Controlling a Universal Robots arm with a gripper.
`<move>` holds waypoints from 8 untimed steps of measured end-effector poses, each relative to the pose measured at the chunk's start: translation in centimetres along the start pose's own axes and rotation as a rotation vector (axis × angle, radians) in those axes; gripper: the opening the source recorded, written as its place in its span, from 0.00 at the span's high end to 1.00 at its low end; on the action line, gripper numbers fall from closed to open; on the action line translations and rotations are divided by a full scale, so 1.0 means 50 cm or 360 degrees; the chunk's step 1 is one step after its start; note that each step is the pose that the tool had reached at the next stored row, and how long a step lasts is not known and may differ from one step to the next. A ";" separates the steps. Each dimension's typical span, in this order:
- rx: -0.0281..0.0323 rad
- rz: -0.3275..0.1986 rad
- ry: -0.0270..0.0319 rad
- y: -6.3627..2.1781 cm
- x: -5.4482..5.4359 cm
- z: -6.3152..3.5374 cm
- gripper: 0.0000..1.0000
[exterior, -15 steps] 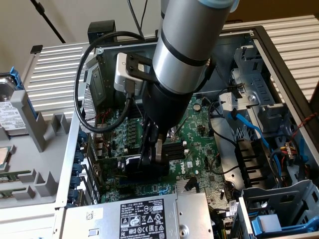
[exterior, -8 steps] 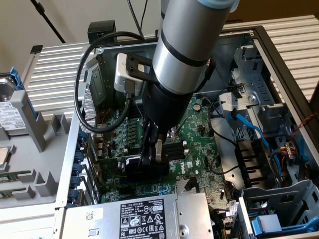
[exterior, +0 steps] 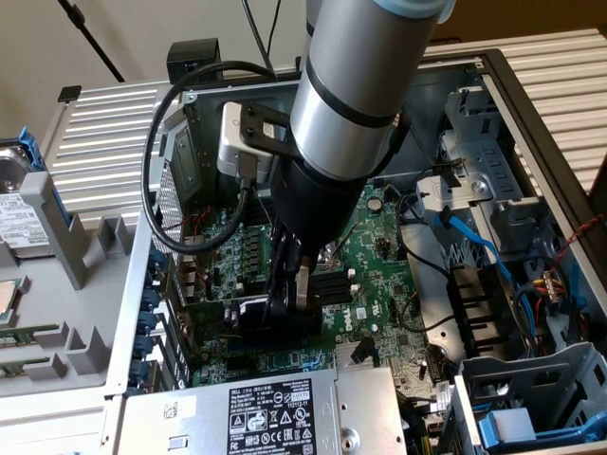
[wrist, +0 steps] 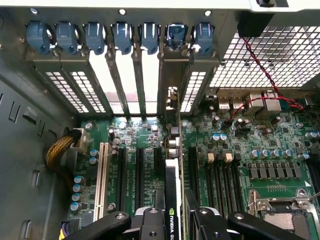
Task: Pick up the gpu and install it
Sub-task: 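Insert the gpu into the slot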
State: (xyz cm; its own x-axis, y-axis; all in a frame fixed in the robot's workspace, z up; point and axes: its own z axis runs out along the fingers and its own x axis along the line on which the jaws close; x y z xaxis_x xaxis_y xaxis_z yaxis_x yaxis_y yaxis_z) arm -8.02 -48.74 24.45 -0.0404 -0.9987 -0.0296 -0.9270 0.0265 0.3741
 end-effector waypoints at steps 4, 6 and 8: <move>0.00003 0.0000 -0.00007 -0.001 0.000 0.002 0.74; 0.00001 0.0000 -0.00002 -0.001 0.000 0.002 0.74; 0.00001 0.0000 -0.00002 -0.001 0.000 0.002 0.74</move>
State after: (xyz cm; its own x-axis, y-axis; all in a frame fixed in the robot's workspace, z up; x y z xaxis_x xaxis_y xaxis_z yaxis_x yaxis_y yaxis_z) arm -8.03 -48.73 24.37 -0.0405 -0.9987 -0.0297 -0.9270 0.0264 0.3741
